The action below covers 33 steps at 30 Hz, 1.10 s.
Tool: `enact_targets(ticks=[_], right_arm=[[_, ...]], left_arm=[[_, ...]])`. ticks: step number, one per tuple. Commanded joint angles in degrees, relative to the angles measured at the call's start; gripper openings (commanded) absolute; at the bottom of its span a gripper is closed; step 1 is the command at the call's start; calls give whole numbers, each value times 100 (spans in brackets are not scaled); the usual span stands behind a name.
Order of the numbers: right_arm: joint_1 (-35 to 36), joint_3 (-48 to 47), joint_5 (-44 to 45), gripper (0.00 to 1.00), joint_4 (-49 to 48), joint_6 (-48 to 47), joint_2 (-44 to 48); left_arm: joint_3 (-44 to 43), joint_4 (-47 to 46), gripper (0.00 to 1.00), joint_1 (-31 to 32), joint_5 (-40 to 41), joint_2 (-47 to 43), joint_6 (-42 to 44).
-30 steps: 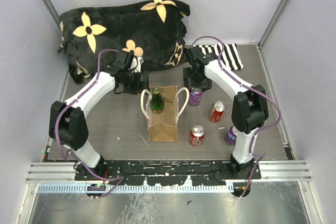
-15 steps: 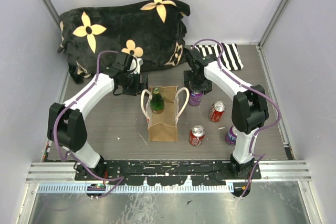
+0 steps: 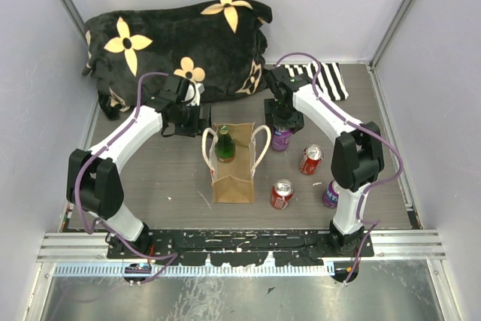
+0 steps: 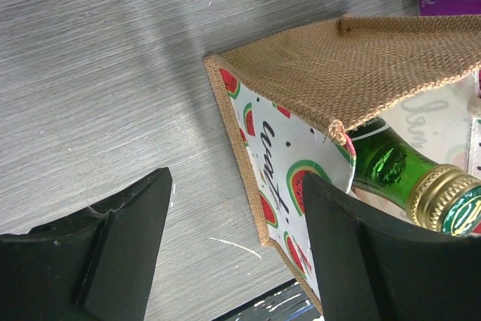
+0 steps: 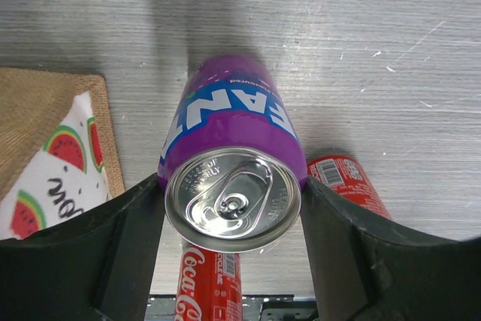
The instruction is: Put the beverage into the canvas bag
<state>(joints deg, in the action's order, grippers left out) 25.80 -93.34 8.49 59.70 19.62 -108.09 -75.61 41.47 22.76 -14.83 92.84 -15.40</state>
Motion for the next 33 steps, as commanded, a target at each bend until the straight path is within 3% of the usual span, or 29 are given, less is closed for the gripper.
enact_targets(ticks=[1,12,17,28,33], right_arm=[[14,-1177,214,1,291,-71,241],[73,-3559,-153,1,577,-151,260],[517,-4428,-219,1,1038,-139,58],[1496,-4418,-20,1,1706,166,250],[1726,-3689,0,1,1711,209,590]], left_arm=[[125,-24,78,27,-54,-229,45],[180,-58,78,26,-71,-249,27],[176,-53,78,26,-76,-245,21],[174,-34,78,26,-46,-202,25],[141,-25,78,26,-44,-126,24]])
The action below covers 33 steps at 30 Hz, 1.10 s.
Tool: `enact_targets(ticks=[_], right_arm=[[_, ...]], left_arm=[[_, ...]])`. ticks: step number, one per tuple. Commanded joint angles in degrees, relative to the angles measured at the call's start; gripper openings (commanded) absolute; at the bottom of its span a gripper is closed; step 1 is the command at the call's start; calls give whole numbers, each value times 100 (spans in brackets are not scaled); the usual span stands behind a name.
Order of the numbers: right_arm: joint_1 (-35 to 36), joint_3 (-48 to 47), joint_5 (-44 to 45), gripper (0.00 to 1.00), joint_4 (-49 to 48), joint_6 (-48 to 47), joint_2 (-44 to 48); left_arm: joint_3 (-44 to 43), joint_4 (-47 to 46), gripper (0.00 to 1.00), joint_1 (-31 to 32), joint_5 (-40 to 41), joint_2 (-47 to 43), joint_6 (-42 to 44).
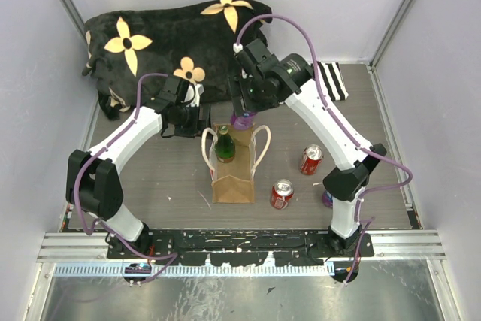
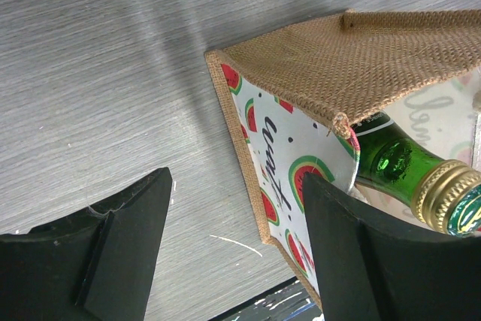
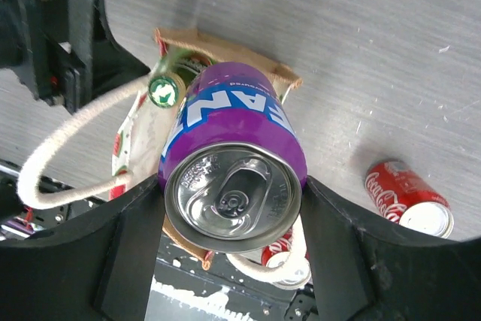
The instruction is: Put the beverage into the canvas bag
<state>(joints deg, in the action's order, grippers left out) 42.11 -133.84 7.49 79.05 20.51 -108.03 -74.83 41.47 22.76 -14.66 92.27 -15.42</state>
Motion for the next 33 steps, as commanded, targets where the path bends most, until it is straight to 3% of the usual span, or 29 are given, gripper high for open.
enact_targets(ticks=[1,11,33], right_arm=[[109,569,73,1,-290,119,637],[315,1736,45,1,-853,157,786],[316,2354,179,1,-1546,-254,120]], left_arm=[[38,-25,78,27,-70,-56,25],[-157,1,77,27,-85,148,30],[-457,18,77,26,-107,464,13]])
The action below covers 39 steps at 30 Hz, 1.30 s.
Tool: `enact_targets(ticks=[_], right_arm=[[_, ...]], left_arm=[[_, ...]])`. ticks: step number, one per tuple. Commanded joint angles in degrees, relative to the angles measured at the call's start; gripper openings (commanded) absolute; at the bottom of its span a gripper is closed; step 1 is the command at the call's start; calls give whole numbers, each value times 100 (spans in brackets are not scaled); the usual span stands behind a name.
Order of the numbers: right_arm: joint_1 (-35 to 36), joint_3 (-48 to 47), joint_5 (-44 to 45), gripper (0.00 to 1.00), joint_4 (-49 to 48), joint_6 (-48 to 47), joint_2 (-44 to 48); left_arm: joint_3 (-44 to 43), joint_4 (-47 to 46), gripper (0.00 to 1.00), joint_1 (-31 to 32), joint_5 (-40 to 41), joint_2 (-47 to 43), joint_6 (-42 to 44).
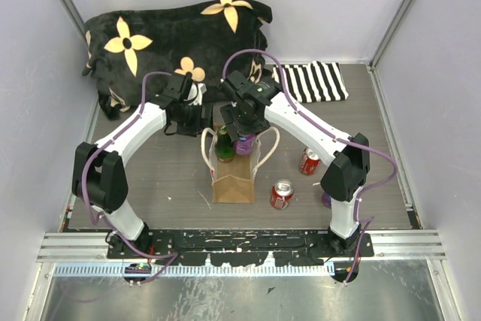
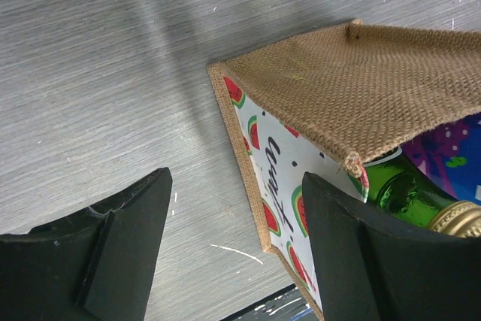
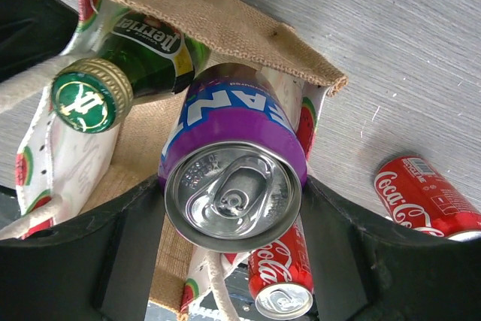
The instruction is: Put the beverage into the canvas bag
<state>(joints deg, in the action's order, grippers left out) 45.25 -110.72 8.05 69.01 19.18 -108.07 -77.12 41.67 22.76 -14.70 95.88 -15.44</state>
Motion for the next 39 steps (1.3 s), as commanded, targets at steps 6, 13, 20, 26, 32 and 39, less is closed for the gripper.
enact_targets(ticks=[6,13,20,26,32,39], right_arm=[[1,502,169,1,-916,-149,128],[-2,1068,214,1,-1490,-142,151],[1,1567,270,1,-1879,-108,159],[1,1979,328,1,-2109,-99,155],[-7,2157,312,1,-2165,-72,180],[7,2157,316,39,-2129,-111,246]], left_arm=[[-300,8,77,26,-102,185,3],[-358,28,77,26,-103,233,-4],[-354,34,78,26,-112,230,0],[-337,39,77,27,-134,219,6],[-332,37,77,26,-133,205,1],[-346,34,77,30,-135,219,-4]])
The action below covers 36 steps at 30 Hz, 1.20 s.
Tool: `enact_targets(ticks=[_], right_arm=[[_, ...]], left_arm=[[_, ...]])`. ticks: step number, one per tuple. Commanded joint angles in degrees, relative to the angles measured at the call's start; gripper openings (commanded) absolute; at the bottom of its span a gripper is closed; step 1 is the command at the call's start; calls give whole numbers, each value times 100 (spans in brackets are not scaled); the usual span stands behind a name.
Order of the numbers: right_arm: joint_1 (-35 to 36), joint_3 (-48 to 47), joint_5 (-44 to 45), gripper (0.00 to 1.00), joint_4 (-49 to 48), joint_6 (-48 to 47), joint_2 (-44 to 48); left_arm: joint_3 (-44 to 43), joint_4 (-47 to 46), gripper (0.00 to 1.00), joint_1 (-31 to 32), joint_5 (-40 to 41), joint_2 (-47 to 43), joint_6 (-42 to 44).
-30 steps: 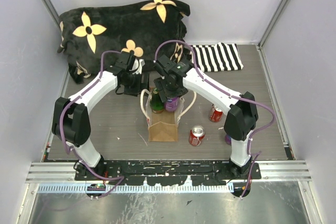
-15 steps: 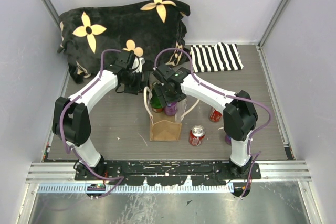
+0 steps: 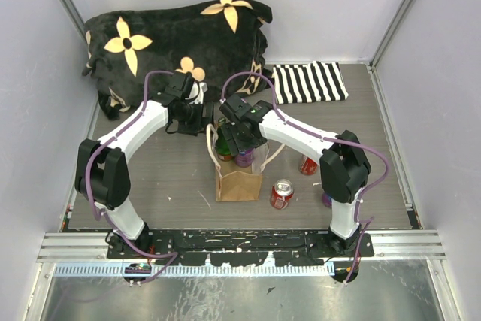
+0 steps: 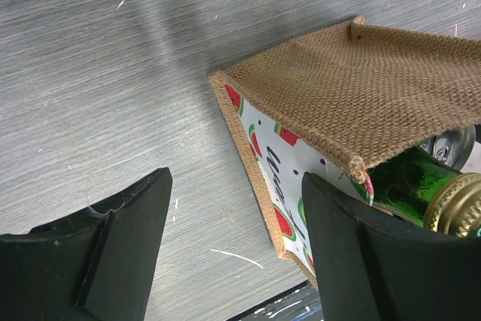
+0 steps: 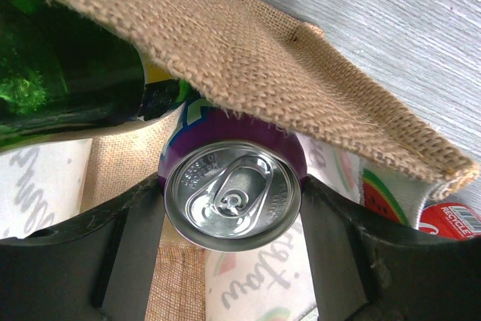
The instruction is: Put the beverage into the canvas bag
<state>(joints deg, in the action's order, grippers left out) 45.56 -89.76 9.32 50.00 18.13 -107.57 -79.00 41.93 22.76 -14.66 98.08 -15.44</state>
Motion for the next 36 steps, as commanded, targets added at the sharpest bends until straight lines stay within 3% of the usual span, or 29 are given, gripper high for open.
enact_targets(ticks=[1,4,12,36], right_arm=[[-29,55,192,46,-227,-15,219],[-27,55,204,61,-236,-42,294],[-29,21,174,74,-223,-55,393],[10,-353,245,79,35,-75,541]], left_arm=[[-159,3,77,27,-138,-4,-3],[-152,-1,78,24,-139,-8,-12],[-99,-1,77,28,-139,-54,-13],[-10,-10,77,32,-202,-117,-20]])
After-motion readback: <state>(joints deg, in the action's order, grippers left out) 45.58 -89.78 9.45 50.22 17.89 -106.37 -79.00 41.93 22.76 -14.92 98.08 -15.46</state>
